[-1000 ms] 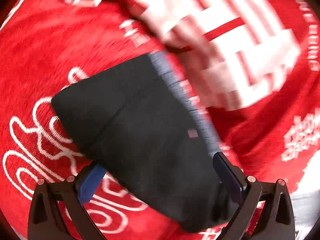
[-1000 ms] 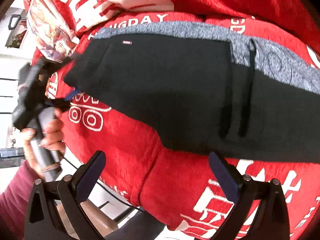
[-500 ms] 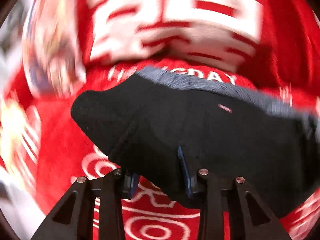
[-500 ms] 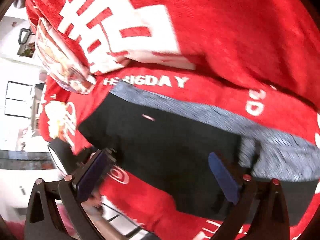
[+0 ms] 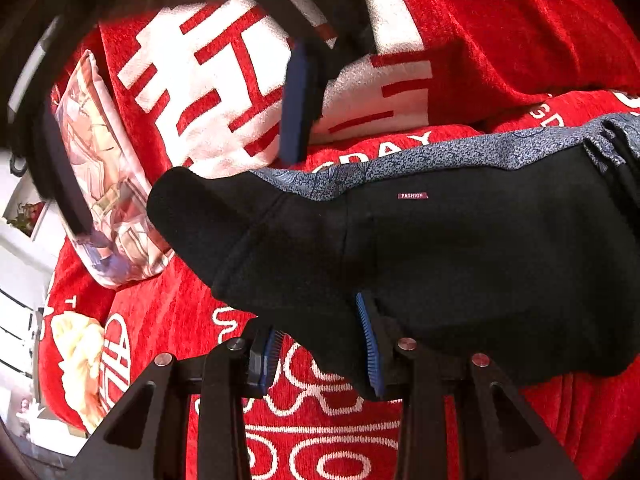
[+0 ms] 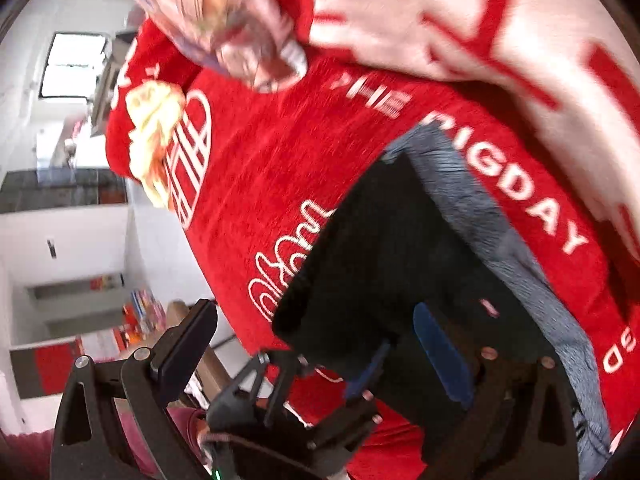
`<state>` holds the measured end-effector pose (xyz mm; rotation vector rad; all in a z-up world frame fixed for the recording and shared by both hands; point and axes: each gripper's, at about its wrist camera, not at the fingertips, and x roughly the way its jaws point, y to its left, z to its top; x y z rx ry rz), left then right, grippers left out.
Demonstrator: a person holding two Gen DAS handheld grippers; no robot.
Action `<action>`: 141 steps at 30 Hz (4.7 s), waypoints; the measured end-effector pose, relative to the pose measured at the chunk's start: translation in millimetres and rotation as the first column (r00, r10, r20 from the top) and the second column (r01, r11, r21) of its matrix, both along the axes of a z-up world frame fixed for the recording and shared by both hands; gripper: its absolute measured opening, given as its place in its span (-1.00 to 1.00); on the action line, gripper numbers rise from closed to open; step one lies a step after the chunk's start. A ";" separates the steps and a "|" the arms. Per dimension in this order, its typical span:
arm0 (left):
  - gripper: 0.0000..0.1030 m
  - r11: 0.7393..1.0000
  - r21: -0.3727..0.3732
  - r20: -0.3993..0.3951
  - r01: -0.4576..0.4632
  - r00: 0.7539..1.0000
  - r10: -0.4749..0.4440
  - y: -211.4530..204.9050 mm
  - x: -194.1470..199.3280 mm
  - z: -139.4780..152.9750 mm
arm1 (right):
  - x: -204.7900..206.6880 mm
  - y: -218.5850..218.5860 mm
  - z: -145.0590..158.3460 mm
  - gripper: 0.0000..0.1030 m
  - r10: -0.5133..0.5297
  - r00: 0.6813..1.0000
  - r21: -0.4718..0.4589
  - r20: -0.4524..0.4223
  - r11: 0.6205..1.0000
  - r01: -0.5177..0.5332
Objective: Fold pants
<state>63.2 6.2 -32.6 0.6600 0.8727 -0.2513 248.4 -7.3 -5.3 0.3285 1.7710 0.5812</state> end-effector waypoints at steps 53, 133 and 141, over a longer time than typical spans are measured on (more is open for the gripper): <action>0.39 0.948 -0.139 -0.200 0.288 0.929 -0.311 -251.4 -128.9 77.5 | -397.5 -429.7 74.8 -0.31 -0.803 0.531 -0.054 0.270 0.539 0.841; 0.93 0.948 -0.107 -0.547 0.300 0.779 -0.308 -215.9 -161.7 176.0 | -480.2 -297.3 210.4 1.00 -0.813 0.521 -0.415 0.258 0.394 0.820; 0.93 0.967 -0.111 -0.554 0.230 0.794 -0.252 -200.3 -152.2 170.2 | -468.8 -283.5 209.1 1.00 -0.751 0.618 -0.483 0.233 0.463 0.744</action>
